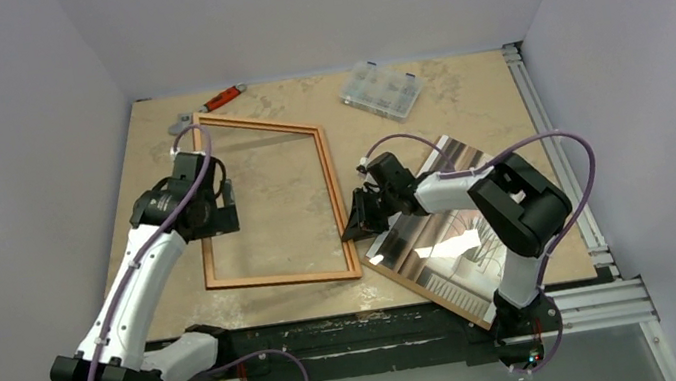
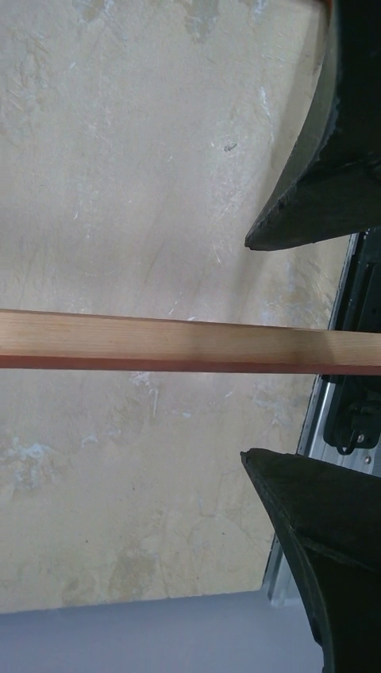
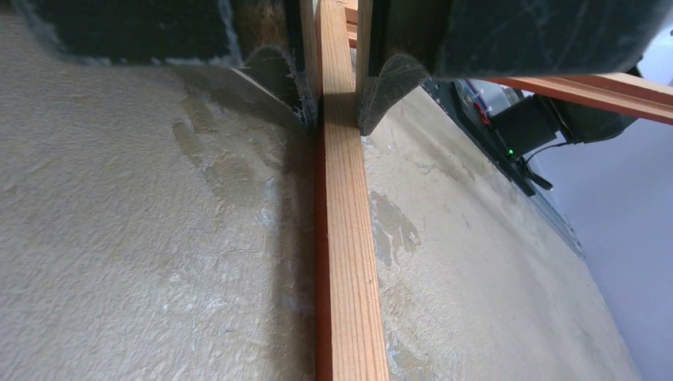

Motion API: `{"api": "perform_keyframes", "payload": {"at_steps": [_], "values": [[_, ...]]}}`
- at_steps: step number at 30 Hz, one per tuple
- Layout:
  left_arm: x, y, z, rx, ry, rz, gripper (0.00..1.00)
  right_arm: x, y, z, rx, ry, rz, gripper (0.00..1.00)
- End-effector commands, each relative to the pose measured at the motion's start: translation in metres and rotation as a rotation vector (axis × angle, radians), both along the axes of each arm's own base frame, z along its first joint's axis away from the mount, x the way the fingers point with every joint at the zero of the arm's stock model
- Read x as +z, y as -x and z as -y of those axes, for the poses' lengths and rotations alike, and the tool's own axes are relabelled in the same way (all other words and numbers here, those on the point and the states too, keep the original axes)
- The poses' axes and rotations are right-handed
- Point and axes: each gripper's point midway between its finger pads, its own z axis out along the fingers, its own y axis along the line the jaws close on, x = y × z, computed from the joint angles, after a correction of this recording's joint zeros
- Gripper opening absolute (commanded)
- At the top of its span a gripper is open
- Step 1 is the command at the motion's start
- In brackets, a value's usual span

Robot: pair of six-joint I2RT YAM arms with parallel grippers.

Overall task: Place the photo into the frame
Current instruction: Turn over the photo frame at the center of the board.

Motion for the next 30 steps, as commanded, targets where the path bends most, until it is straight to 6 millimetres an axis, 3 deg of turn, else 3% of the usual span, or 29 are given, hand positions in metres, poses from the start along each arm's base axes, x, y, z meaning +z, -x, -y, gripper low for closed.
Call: {"api": "perform_keyframes", "payload": {"at_steps": [1, 8, 12, 22, 30], "values": [[0.04, -0.001, -0.009, 0.03, -0.001, 0.12, 0.92, -0.027, -0.002, 0.029, -0.112, 0.179, -0.004, 0.0], [0.083, 0.004, 0.047, -0.172, 0.309, 0.295, 0.93, -0.013, -0.005, 0.028, -0.172, 0.173, 0.017, 0.0], [0.094, 0.012, 0.065, -0.209, 0.426, 0.322, 0.93, -0.007, -0.006, 0.028, -0.199, 0.167, 0.029, 0.0], [0.053, 0.027, 0.067, -0.161, 0.459, 0.224, 0.93, -0.007, -0.012, 0.02, -0.125, 0.244, 0.084, 0.0], [0.038, 0.038, 0.065, -0.149, 0.459, 0.19, 0.93, -0.009, -0.013, 0.017, -0.113, 0.272, 0.098, 0.0]]}}
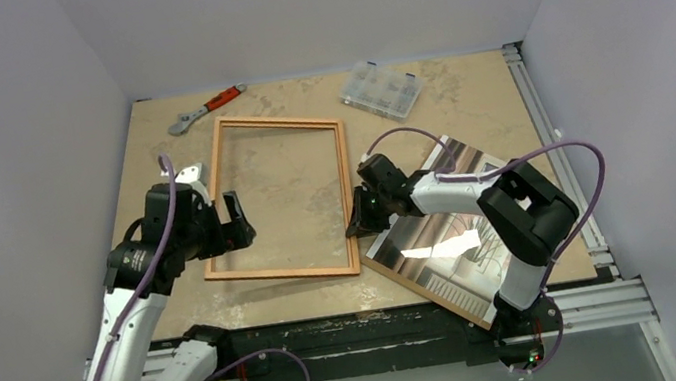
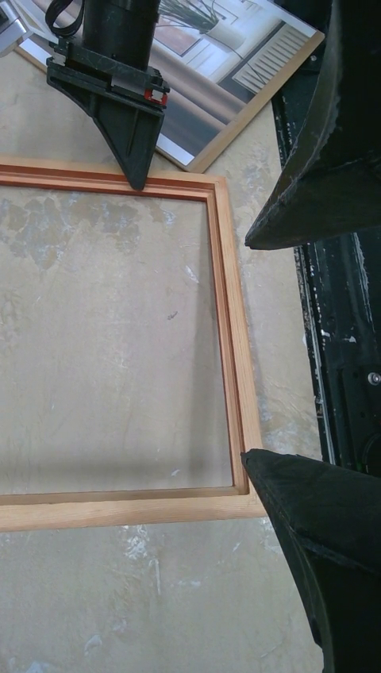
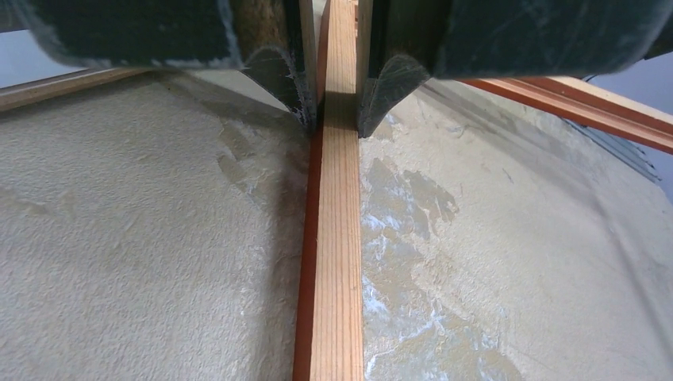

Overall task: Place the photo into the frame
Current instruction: Turn over the photo frame at the center of the board.

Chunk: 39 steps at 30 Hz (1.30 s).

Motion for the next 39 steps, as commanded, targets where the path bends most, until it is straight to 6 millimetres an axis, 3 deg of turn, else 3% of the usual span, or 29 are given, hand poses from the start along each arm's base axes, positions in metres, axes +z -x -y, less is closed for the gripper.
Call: {"api": "perform_keyframes", "payload": {"at_steps": [1, 10, 20, 36, 39], "values": [[0.0, 0.002, 0.003, 0.007, 0.032, 0.009, 0.93, -0.012, -0.005, 0.006, 0.008, 0.081, 0.022, 0.0], [-0.01, 0.007, 0.007, 0.004, 0.056, -0.02, 0.93, 0.0, -0.015, 0.004, 0.03, 0.172, 0.083, 0.0], [-0.019, 0.016, 0.011, 0.0, 0.092, -0.049, 0.93, 0.001, -0.015, -0.008, 0.07, 0.205, 0.089, 0.0], [-0.027, 0.025, 0.024, -0.025, 0.175, -0.062, 0.93, 0.007, -0.008, -0.043, 0.14, 0.147, 0.084, 0.09], [-0.032, 0.026, 0.022, -0.011, 0.17, -0.068, 0.93, 0.011, -0.005, -0.044, 0.141, 0.13, 0.088, 0.19]]}}
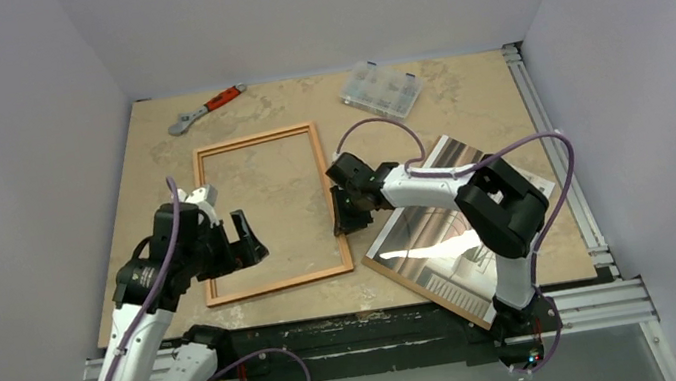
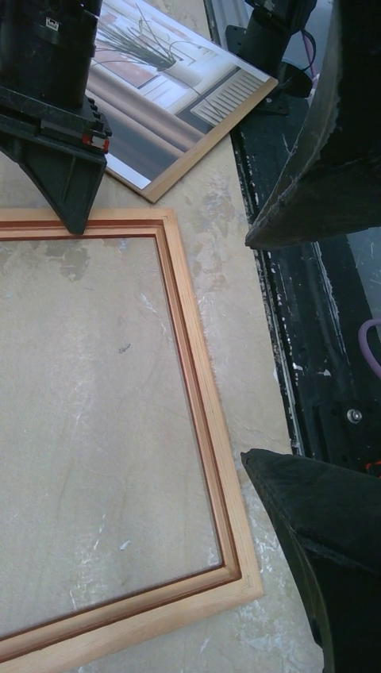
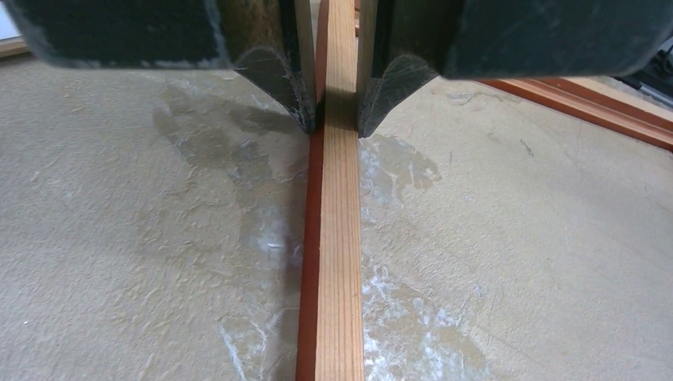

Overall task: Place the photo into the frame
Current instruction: Turn over the photo frame at the center of the board.

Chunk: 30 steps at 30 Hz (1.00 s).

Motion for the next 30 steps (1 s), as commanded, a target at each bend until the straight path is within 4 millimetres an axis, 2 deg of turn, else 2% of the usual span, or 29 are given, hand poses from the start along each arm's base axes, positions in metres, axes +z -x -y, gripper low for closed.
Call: {"api": "perform_keyframes", "payload": {"at_steps": [1, 4, 7, 9, 14, 17, 20, 25, 30], "values": [[-0.001, -0.004, 0.003, 0.025, 0.03, 0.013, 0.93, 0.012, 0.004, -0.015, 0.03, -0.063, 0.015, 0.25], [-0.013, -0.006, 0.005, 0.034, 0.035, -0.022, 0.91, 0.021, 0.006, -0.013, 0.033, -0.075, 0.029, 0.44], [-0.023, -0.011, 0.014, 0.032, 0.077, -0.051, 0.9, 0.035, 0.01, -0.015, 0.045, -0.118, 0.039, 0.57], [-0.027, -0.017, 0.022, 0.033, 0.105, -0.064, 0.9, 0.05, 0.014, -0.017, 0.05, -0.161, 0.047, 0.63], [-0.031, -0.041, 0.05, 0.004, 0.113, -0.078, 0.89, 0.081, 0.017, -0.007, 0.038, -0.197, 0.092, 0.75], [-0.026, -0.056, 0.078, -0.047, 0.089, -0.088, 0.9, 0.093, 0.023, 0.007, 0.021, -0.242, 0.081, 0.78], [-0.028, -0.071, 0.102, -0.068, 0.08, -0.103, 0.89, 0.096, 0.026, 0.033, -0.023, -0.279, 0.062, 0.78], [-0.042, -0.091, 0.142, -0.095, 0.002, -0.136, 0.87, 0.101, 0.035, 0.099, -0.119, -0.189, 0.101, 0.78], [-0.065, -0.105, 0.173, -0.112, -0.097, -0.178, 0.82, 0.117, 0.051, 0.147, -0.178, -0.101, 0.17, 0.79]]}}
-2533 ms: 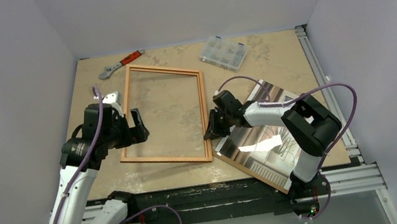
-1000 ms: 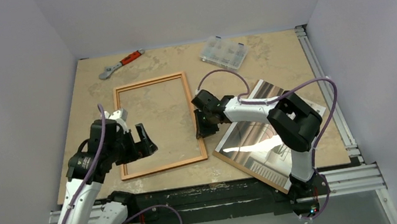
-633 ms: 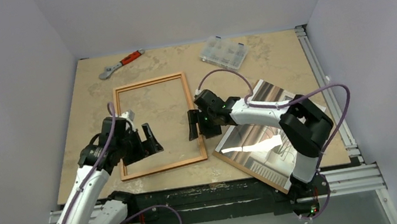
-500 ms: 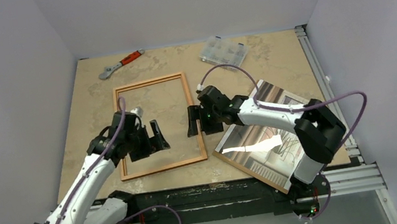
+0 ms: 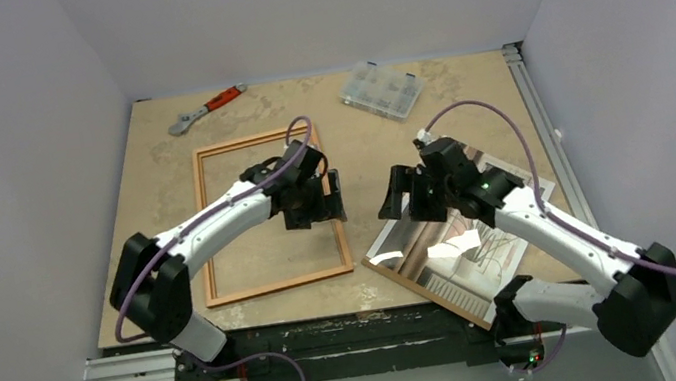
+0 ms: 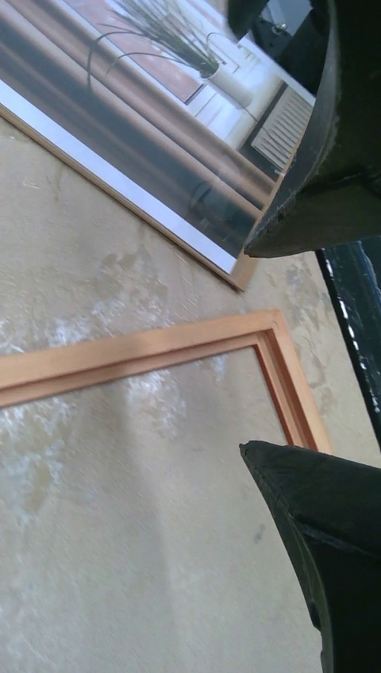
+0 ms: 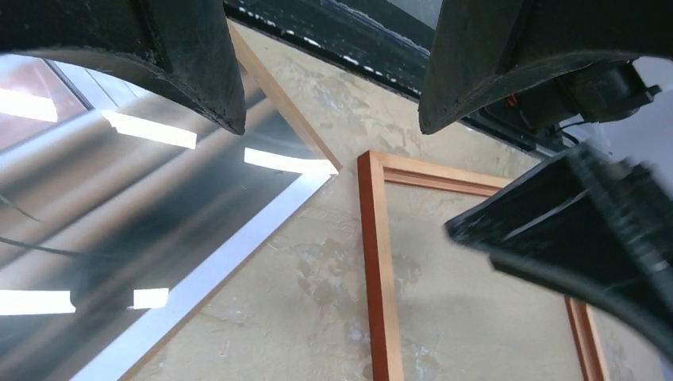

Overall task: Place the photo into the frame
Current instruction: Turn over the photo frame at the center of the board.

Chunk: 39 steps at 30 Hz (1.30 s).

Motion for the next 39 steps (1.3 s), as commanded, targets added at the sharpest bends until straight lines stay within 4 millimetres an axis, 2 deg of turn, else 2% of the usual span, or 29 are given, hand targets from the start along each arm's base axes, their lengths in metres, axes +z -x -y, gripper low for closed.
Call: {"api": "perform_keyframes", "payload": {"at_steps": [1, 5, 8, 13, 15, 20, 26, 31, 36, 37, 38, 39], "values": [[-0.003, -0.023, 0.03, 0.013, -0.052, 0.046, 0.79, 0.008, 0.018, 0.043, -0.047, 0.117, 0.037, 0.79], [-0.025, -0.03, 0.042, -0.019, -0.115, 0.024, 0.65, 0.009, 0.031, 0.061, -0.079, 0.157, 0.032, 0.79], [-0.037, -0.033, 0.049, -0.044, -0.145, 0.015, 0.55, 0.006, 0.039, 0.063, -0.081, 0.142, 0.021, 0.79], [-0.056, -0.038, 0.047, -0.083, -0.232, -0.003, 0.37, -0.002, 0.049, 0.068, -0.088, 0.154, -0.011, 0.78], [-0.06, -0.04, 0.045, -0.102, -0.257, -0.004, 0.31, -0.006, 0.051, 0.071, -0.097, 0.16, -0.018, 0.78], [-0.064, -0.044, 0.04, -0.134, -0.305, 0.007, 0.08, -0.016, 0.055, 0.071, -0.096, 0.162, -0.035, 0.78], [-0.06, -0.054, 0.039, -0.216, -0.353, 0.046, 0.0, -0.024, 0.053, 0.07, -0.09, 0.172, -0.05, 0.78], [-0.059, -0.057, 0.037, -0.212, -0.38, 0.006, 0.0, -0.027, 0.051, 0.069, -0.086, 0.186, -0.056, 0.77], [-0.063, -0.05, 0.036, -0.168, -0.359, -0.016, 0.0, -0.028, 0.048, 0.069, -0.078, 0.196, -0.055, 0.77], [-0.063, -0.048, 0.035, -0.155, -0.353, -0.022, 0.02, -0.029, 0.048, 0.069, -0.076, 0.201, -0.057, 0.77], [-0.06, -0.047, 0.036, -0.151, -0.342, -0.018, 0.11, -0.03, 0.048, 0.069, -0.075, 0.208, -0.06, 0.77], [-0.058, -0.045, 0.036, -0.15, -0.332, -0.017, 0.26, -0.031, 0.047, 0.07, -0.074, 0.216, -0.062, 0.78]]}}
